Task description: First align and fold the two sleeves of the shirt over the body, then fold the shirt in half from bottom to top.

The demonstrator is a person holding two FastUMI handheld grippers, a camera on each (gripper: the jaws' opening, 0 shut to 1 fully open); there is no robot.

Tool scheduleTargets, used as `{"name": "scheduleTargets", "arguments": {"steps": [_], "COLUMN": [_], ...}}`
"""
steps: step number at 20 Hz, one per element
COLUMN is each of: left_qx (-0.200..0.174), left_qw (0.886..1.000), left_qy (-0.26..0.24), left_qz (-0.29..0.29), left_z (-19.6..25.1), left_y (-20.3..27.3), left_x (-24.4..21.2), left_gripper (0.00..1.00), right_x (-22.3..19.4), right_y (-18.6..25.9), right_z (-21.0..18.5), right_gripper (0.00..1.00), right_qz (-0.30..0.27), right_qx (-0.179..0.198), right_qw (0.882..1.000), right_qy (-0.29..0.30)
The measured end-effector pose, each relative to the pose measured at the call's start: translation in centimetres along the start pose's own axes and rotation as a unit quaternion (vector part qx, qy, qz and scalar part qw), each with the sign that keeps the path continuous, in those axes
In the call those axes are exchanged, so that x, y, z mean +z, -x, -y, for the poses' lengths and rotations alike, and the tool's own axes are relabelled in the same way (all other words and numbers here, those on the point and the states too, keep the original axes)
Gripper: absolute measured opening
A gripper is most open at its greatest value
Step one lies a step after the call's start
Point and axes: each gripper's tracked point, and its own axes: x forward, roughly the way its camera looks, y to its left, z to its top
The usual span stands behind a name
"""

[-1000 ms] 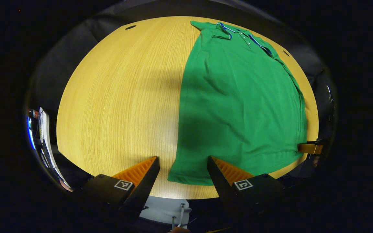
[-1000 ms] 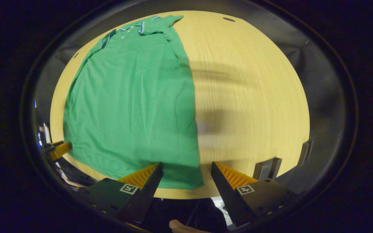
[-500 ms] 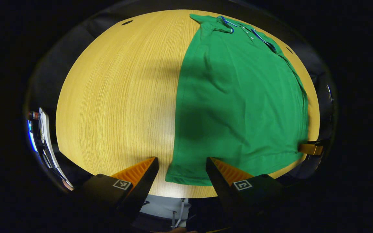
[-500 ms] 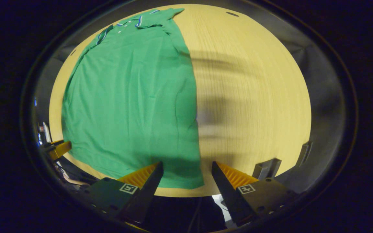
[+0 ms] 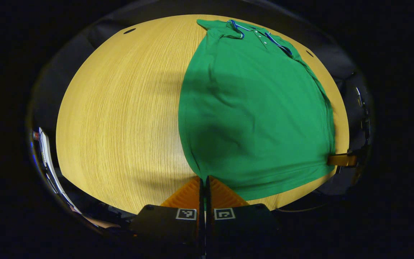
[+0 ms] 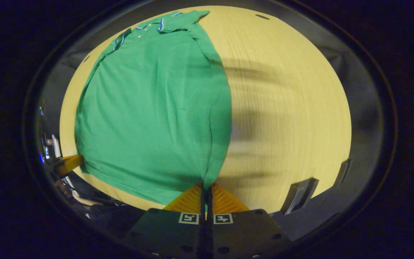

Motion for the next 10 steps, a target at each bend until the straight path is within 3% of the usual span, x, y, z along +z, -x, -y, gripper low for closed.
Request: {"name": "scheduleTargets", "arguments": {"steps": [4,10], "left_qx": [-0.005,-0.01], "left_qw": [1.0,0.997], "left_qy": [-0.014,-0.034], "left_qz": [0.02,0.068], "left_z": [0.3,1.7], "left_y": [1.6,5.7], "left_x": [0.8,4.7], "left_gripper": [0.03,0.03], "right_x": [-0.1,2.9], "right_y": [1.2,5.7], "right_z": [-0.1,-0.3], "right_gripper": [0.0,0.0], "right_qz": [0.019,0.061], "right_qx": [0.028,0.039], "right_qw": [0.999,0.997], "right_qy": [-0.016,-0.001]}}
